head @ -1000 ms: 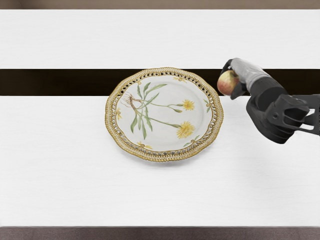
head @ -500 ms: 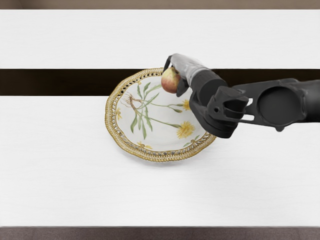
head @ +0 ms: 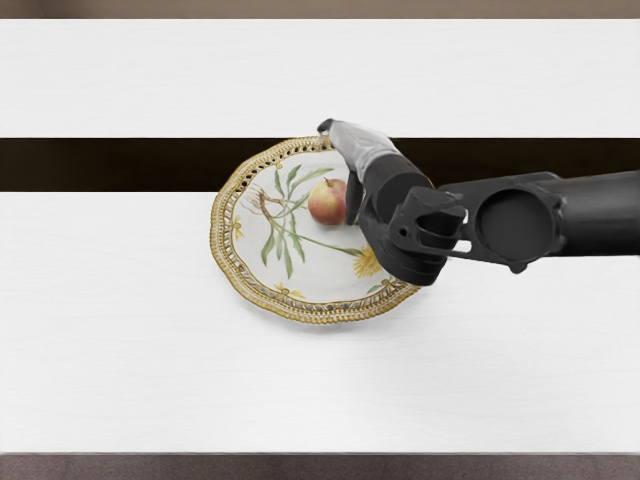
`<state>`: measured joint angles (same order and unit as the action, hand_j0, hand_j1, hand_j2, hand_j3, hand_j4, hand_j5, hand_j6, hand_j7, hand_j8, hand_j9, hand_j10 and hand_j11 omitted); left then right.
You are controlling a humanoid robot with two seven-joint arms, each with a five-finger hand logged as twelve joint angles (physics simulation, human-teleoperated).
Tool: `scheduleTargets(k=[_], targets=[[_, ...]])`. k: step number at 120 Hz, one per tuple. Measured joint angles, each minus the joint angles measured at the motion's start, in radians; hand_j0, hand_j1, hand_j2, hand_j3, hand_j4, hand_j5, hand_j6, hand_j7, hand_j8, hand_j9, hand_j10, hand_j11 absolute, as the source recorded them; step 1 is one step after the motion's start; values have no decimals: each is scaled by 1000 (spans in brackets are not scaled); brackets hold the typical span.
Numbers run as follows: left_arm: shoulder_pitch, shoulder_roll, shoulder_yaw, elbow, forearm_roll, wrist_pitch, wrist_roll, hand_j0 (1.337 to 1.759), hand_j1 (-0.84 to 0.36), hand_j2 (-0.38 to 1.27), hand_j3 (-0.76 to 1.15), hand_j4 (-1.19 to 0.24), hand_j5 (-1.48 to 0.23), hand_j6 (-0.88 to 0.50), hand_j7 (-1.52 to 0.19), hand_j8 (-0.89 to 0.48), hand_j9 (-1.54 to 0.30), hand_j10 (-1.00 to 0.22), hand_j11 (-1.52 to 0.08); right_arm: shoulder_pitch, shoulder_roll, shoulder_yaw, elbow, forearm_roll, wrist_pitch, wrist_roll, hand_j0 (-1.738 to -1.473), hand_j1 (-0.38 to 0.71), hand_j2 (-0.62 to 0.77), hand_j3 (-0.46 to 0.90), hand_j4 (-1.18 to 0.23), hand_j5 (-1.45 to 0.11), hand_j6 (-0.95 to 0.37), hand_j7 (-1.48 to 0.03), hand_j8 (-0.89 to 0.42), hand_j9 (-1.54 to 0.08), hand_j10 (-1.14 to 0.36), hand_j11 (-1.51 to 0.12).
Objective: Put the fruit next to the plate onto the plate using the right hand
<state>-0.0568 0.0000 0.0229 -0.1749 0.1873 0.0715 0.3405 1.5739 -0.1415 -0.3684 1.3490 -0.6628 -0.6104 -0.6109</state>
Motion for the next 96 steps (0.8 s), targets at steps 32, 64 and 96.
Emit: scheduleTargets(k=[32,64,96], targets=[[0,0,0,0,0,0,0,1658,327,4,0,-19,-25,-19,-25,-19,-25,-19,-25,25,-102,199,187,181,0,0,-1657,-309,12,0,-29,-72,-23,-69,-22,-72,-41,-72],[0,0,0,0,0,-1,0,1658,326,4,0,-19,-25,-20,-25,-20,-25,-19,-25,-337,-145,841,306,325,347,0,-1658,-338,4,0,-8,-20,-7,-19,-7,-20,-12,-20],[0,0,0,0,0,-1,0,1658,327,4,0,-19,-25,-19,-25,-19,-25,-19,-25,-777,-328,1288,268,768,1083,0,-1658,-346,1,0,-2,-5,-2,-5,-2,-5,-3,-5]])
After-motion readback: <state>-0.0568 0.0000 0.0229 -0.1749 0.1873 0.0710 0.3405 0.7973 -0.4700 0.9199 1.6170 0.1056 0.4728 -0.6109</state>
